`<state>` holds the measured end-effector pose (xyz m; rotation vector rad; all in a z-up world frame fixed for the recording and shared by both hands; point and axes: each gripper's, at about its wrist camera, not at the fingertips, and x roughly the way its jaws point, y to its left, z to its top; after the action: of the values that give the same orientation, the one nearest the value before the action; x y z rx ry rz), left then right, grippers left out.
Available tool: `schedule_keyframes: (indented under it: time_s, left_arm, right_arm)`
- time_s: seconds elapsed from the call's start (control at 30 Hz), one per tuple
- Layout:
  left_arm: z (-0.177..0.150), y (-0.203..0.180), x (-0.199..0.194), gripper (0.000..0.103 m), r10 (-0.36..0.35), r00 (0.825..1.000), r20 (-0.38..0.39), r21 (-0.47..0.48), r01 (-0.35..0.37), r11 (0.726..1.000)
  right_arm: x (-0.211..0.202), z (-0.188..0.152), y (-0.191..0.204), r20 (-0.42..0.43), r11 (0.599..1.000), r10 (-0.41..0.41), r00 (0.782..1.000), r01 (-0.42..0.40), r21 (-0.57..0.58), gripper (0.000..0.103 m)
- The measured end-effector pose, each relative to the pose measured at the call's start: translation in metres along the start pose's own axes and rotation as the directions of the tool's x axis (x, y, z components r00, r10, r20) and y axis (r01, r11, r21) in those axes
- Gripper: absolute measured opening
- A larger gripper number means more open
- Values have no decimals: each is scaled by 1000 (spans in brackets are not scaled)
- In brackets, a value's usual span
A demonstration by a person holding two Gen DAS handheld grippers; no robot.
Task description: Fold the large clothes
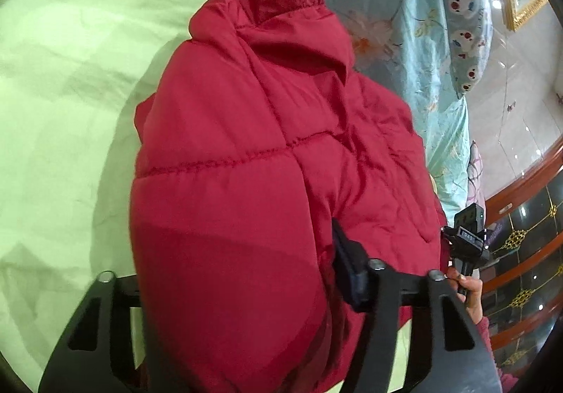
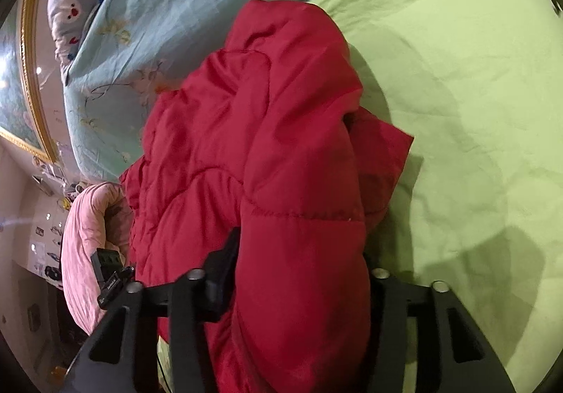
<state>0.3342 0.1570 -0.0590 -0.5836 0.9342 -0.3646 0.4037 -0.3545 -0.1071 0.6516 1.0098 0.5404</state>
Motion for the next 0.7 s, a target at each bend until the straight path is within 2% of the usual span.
schedule_keyframes:
  time_s: [0.1,0.3,0.5,0.7]
  left_arm:
    - [-1,-11,-16,45,-8,1000,23,17,8,1000]
    - [-18,-32,-55,43,-9,999,48,70,5,998]
    - [-64,-41,-102,43,-28,998,63,54,25,998]
    - [-128,-44,-136,43,-25,997,70,19,23,1000]
  right_arm:
    - [-10,-4,9,11,1000,9,1000,-9,-6,38]
    - [-34,-25,36,9,998,32,999,-32,-60,35]
    - [-69,-71,53,7,993,65,998,-64,-101,34]
    - [-94,-123,58,-18,989,62,998,-64,-131,34]
